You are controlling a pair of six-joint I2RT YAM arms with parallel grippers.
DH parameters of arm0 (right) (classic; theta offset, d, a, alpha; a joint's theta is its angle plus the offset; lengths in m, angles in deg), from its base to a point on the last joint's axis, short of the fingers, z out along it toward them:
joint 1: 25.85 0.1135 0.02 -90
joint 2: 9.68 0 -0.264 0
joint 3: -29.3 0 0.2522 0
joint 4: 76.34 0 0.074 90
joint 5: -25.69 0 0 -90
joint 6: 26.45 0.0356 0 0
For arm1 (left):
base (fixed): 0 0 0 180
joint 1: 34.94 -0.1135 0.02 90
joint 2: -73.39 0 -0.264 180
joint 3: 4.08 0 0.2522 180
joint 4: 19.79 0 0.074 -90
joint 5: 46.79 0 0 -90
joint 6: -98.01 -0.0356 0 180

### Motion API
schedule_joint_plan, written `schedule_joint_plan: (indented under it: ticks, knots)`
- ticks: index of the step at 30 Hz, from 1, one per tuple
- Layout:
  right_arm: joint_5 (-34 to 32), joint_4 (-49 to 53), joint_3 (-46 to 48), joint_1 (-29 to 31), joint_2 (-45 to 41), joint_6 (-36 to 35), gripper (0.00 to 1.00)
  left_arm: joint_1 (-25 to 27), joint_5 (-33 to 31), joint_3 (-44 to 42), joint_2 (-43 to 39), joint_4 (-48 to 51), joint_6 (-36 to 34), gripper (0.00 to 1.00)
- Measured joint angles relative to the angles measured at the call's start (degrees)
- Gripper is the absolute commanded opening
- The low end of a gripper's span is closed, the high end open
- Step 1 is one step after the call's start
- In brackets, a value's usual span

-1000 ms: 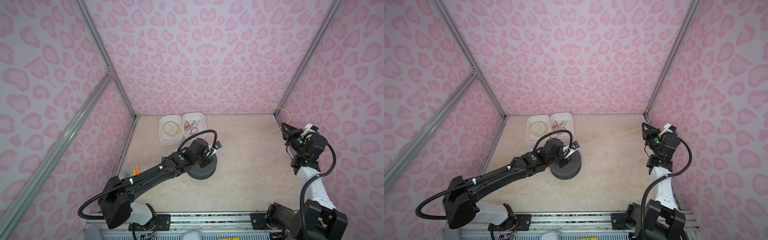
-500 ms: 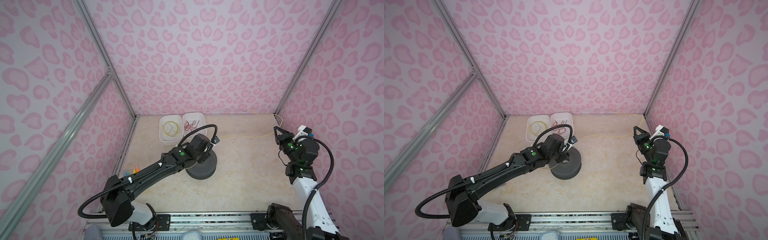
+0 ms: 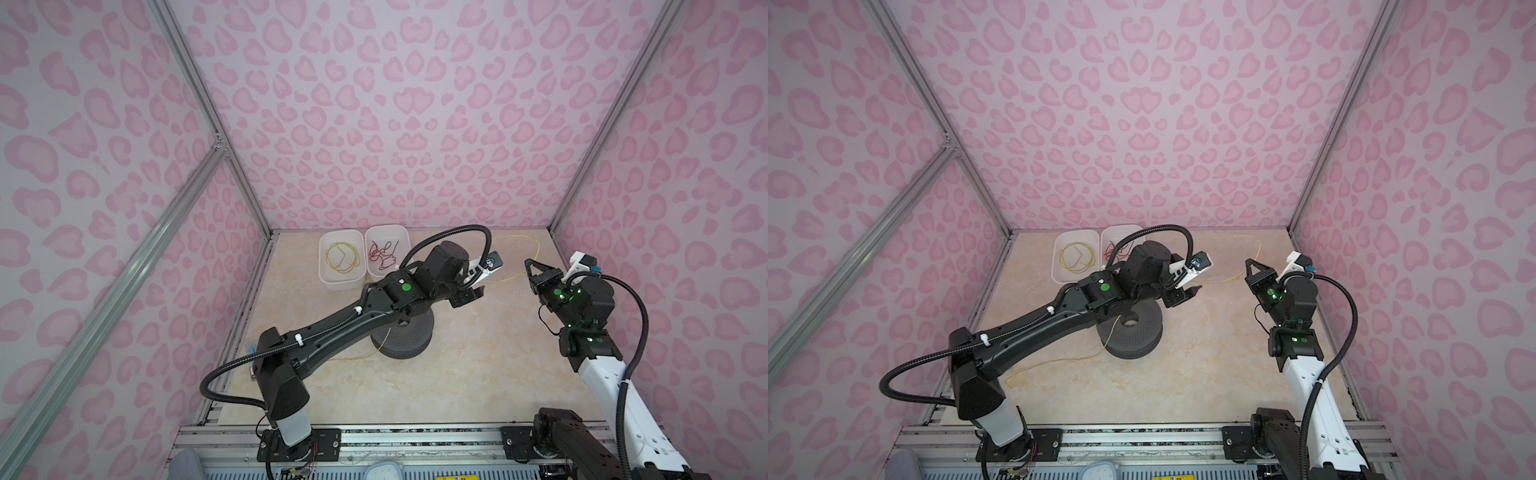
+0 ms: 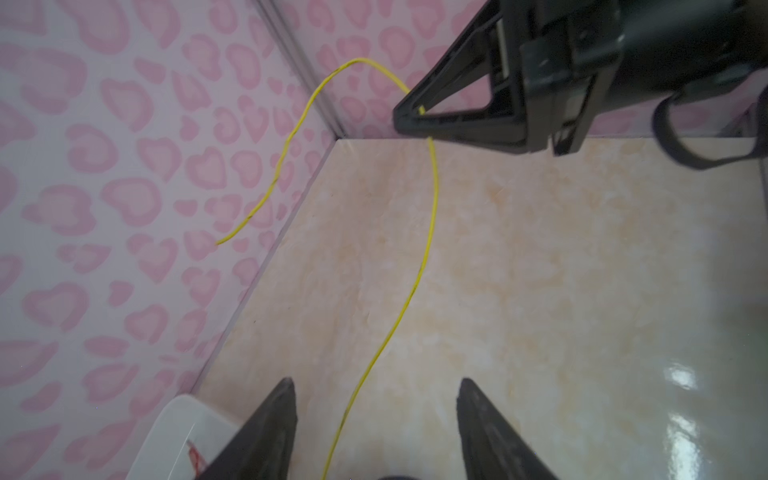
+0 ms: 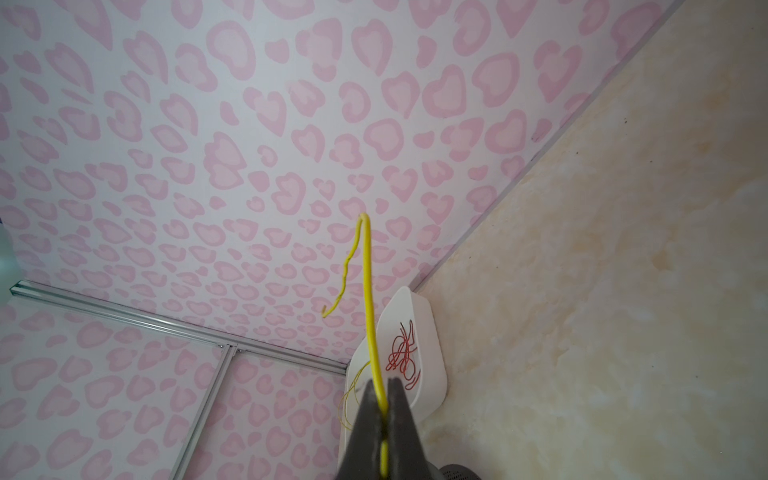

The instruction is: Wrap the cables

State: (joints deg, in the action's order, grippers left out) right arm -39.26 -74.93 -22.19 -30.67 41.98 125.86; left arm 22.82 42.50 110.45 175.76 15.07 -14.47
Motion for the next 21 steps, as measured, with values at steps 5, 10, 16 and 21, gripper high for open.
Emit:
schedule_joint_plan:
  ticks: [5,10,16,21]
  knots:
    - [-0.57,0.22,0.13,1.84,-2.23,0.72,0.0,0.66,7.96,10.49,9.57,-1.33,1.99,0.54]
    - [-0.83,0.26,0.68,2.75,-3.3,1.7,0.0,1.01,11.43,14.45,14.23,-2.1,3.56,0.48]
    - [-0.61,0.33,0.68,3.74,-3.96,2.21,0.0,1.07,11.1,14.47,16.0,-2.62,4.9,0.2]
    - [-1.03,1.07,0.7,4.17,-4.42,1.95,0.0,0.87,9.31,12.33,16.0,-6.27,5.95,0.03]
